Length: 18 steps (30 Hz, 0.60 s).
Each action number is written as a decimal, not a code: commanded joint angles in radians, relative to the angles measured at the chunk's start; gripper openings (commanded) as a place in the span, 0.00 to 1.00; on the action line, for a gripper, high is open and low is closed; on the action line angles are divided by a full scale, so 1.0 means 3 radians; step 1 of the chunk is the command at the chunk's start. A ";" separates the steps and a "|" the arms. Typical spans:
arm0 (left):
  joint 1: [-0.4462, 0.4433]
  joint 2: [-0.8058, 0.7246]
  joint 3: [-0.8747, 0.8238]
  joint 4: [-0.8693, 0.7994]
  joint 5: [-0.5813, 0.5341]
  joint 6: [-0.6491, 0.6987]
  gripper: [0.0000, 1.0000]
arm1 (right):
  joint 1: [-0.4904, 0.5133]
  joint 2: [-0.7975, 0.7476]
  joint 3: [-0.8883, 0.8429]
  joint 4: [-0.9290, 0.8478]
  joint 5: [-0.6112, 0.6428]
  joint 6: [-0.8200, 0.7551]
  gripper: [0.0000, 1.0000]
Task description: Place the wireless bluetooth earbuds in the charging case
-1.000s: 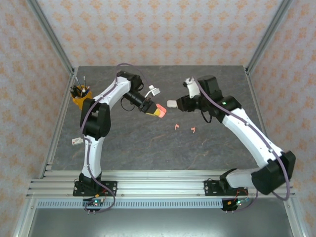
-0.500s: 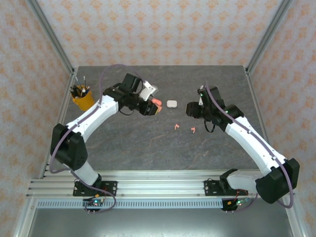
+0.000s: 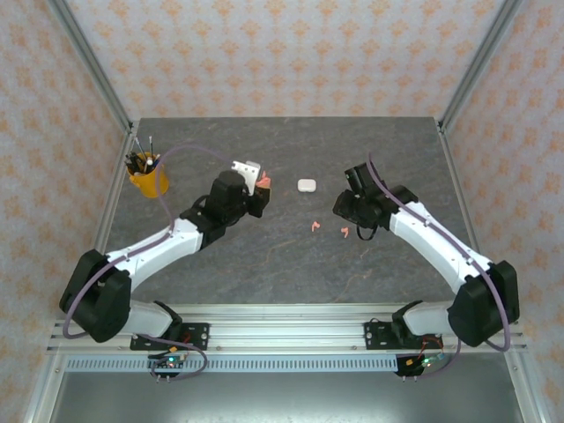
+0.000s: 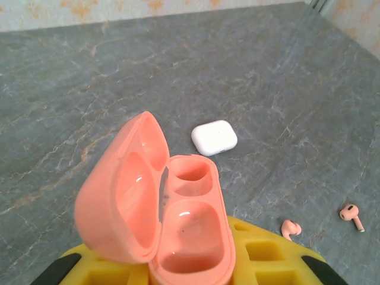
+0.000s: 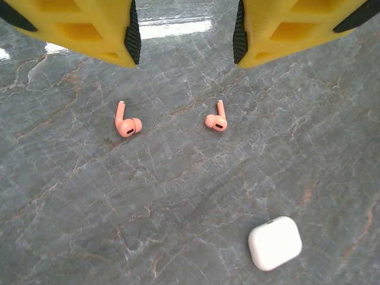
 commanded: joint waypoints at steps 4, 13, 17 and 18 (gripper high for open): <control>-0.0094 -0.0064 -0.0847 0.2275 -0.0229 0.0182 0.00 | -0.0009 0.0283 0.0031 0.0007 -0.0055 0.0278 0.46; -0.0179 -0.0080 -0.0964 0.2585 0.0538 0.0469 0.00 | 0.0067 0.0859 0.0337 0.0029 -0.0070 0.0356 0.45; -0.0223 -0.0057 -0.1000 0.2578 0.0599 0.0553 0.00 | 0.0118 0.1086 0.0529 -0.0032 0.0009 0.0367 0.45; -0.0223 -0.0045 -0.1026 0.2587 0.0581 0.0555 0.00 | 0.0129 0.1129 0.0564 -0.0032 0.0022 0.0375 0.45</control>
